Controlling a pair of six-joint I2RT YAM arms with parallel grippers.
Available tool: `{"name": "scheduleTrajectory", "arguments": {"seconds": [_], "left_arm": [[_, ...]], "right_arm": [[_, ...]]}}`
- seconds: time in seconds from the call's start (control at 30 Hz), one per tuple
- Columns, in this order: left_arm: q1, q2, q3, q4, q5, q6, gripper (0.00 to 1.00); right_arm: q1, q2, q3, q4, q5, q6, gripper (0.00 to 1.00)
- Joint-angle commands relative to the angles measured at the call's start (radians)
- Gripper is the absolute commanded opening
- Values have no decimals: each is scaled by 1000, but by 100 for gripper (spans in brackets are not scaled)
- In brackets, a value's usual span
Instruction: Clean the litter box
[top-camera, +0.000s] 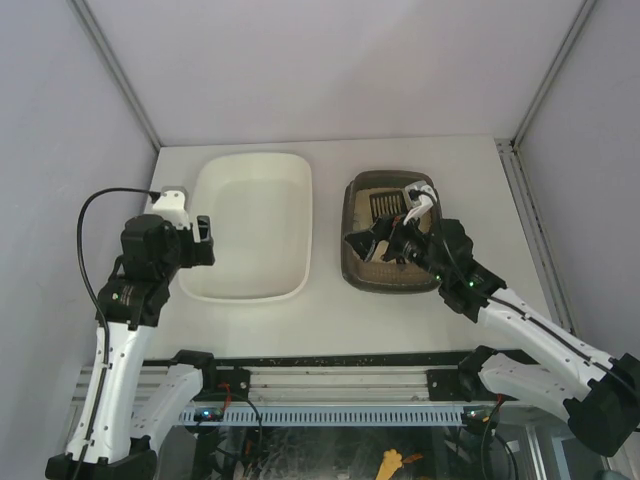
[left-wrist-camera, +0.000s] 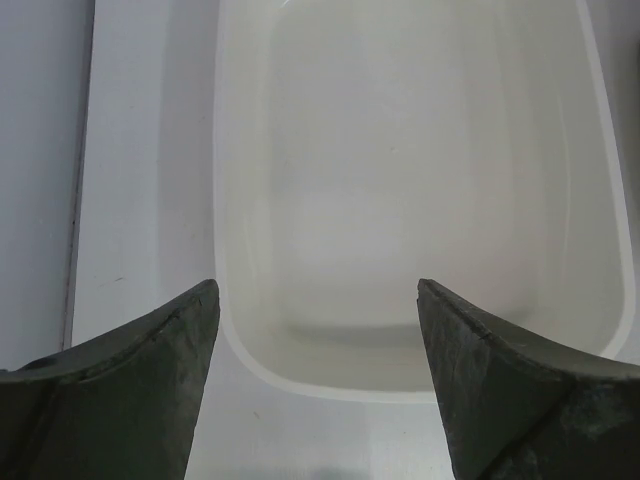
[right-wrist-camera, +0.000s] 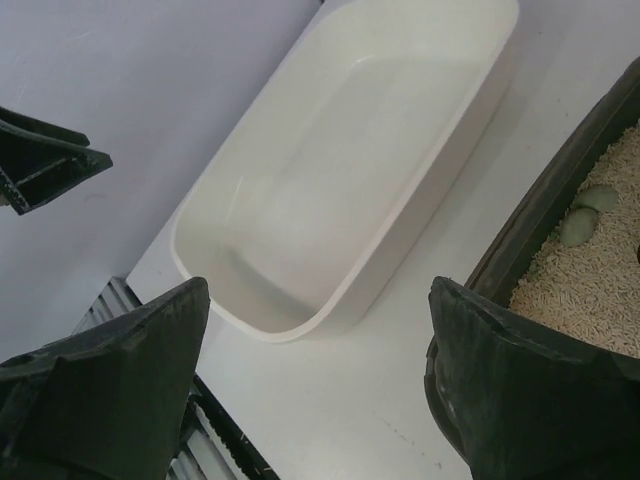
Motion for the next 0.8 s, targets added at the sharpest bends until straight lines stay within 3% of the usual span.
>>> {"name": "scheduleTrajectory", "arguments": {"seconds": [0.0,0.33,0.43,0.57,0.67,0.77], "left_arm": [[10,-16,-26,48,26,22,84],[13,-16,-34,57,60,38,84],[4,-6,-9,43,65,44,85],[-18,54,37,43,105,56,88],[-28,162,102,49,228,44,88],[-36,278,188,82,346,14,87]], "right_arm": [[12,-3,29,21,85,49,93],[-1,-2,19,-27,332,138,99],[-10,34,49,-114,390,74,99],[-93,153,205,-370,442,16,97],[-193,296,320,-497,446,2,96],[-264,457,400,-574,427,-5,87]]}}
